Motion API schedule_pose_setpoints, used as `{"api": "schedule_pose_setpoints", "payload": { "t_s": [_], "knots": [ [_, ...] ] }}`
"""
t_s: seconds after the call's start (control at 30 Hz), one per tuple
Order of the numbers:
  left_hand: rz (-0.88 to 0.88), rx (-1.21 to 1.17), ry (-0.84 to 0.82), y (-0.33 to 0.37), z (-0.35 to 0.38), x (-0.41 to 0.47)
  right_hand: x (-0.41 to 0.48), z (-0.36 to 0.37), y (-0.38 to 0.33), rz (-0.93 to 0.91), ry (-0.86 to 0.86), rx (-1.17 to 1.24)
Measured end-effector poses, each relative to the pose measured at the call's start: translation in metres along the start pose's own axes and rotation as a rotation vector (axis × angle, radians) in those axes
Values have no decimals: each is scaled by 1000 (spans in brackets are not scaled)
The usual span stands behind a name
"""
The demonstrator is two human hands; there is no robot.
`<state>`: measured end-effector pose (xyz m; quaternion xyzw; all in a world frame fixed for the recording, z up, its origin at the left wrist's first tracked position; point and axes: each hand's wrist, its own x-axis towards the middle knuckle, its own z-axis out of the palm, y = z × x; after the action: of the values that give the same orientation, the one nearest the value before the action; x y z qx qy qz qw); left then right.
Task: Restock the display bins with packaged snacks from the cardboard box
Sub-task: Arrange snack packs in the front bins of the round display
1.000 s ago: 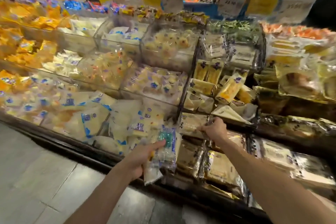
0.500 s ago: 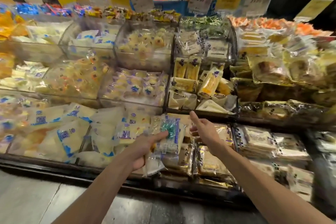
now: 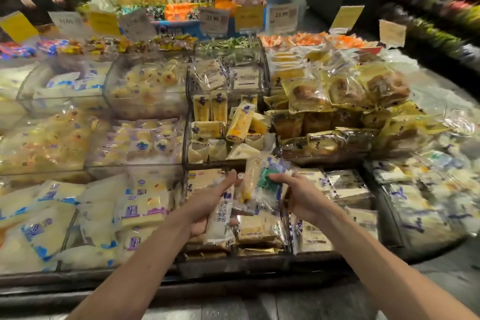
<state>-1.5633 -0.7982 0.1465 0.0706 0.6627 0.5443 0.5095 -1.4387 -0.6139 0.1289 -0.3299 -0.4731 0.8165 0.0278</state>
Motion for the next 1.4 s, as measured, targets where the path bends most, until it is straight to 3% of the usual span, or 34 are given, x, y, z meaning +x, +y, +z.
{"api": "schedule_pose_setpoints", "payload": {
  "t_s": [0.37,0.67,0.93,1.1,1.3,1.4],
  "knots": [
    [-4,-79,-168,6,107,17,-57,-116,-11,-52,108,-17],
    [-48,-77,-248,2,257,65,-133,-263,-25,-158,289,-26],
    [101,119,-317,9,405,102,-183,-371,-30,-215,459,47],
    [290,328,-322,24,486,150,-194,-440,-48,-240,568,64],
    [326,217,-313,45,582,222,-175,-544,-91,-272,684,207],
    [298,132,-308,59,622,263,-159,-597,-126,-252,661,247]
  ]
}}
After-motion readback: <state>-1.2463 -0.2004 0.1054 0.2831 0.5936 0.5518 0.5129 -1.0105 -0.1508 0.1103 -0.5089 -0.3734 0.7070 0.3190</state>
